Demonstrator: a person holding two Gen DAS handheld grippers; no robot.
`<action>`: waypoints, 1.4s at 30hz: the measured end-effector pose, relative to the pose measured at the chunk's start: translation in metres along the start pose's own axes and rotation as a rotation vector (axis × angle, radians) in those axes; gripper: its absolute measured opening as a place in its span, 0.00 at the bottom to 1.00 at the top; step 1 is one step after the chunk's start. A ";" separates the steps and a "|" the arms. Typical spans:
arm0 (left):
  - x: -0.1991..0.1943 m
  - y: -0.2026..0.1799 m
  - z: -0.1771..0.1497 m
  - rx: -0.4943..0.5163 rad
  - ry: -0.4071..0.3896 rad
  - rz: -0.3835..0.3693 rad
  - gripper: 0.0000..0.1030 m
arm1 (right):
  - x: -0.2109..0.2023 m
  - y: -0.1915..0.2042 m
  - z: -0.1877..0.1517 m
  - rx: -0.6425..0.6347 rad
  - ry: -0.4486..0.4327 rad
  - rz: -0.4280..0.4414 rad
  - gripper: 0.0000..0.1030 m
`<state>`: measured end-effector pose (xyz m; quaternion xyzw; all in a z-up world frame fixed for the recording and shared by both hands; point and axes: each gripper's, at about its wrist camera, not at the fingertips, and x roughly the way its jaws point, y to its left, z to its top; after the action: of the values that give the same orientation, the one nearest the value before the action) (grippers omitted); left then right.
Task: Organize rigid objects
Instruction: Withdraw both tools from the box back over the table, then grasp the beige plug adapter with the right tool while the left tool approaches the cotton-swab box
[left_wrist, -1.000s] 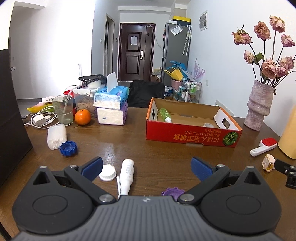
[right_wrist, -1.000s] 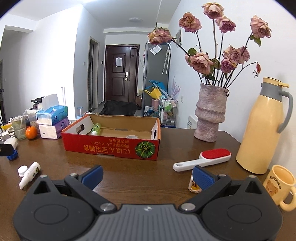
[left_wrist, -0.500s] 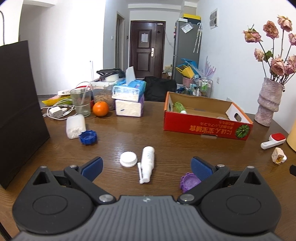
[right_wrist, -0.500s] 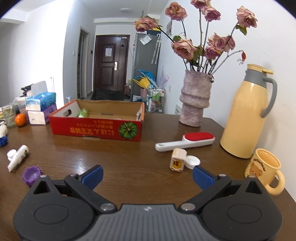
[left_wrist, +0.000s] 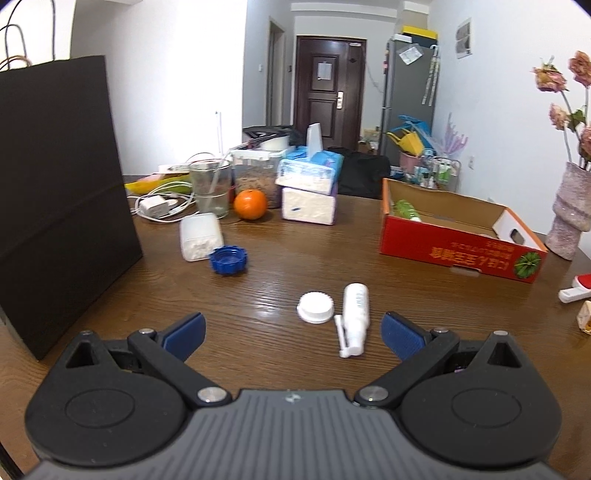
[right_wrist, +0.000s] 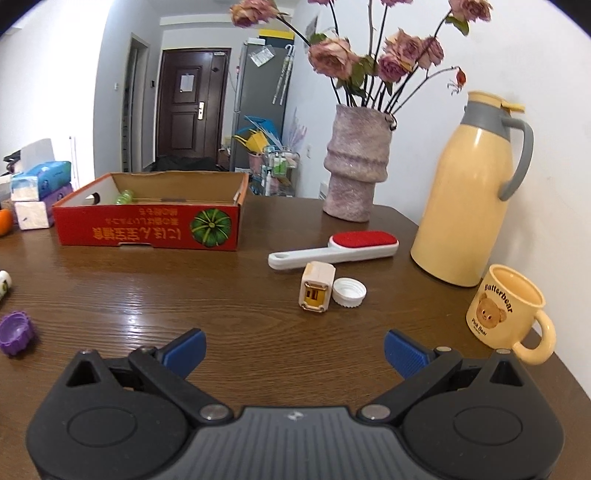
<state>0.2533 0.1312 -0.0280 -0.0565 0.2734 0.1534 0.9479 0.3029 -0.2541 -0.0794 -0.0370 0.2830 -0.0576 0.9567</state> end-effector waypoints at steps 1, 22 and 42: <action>0.001 0.003 0.000 -0.002 0.000 0.006 1.00 | 0.003 -0.001 0.000 0.002 0.002 -0.003 1.00; 0.064 0.077 0.025 -0.076 0.023 0.154 1.00 | 0.060 -0.003 0.014 0.043 0.005 -0.039 0.92; 0.142 0.106 0.061 -0.083 0.056 0.214 1.00 | 0.126 -0.013 0.029 0.128 0.015 -0.110 0.62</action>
<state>0.3641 0.2798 -0.0557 -0.0702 0.2976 0.2632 0.9150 0.4225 -0.2828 -0.1219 0.0090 0.2835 -0.1283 0.9503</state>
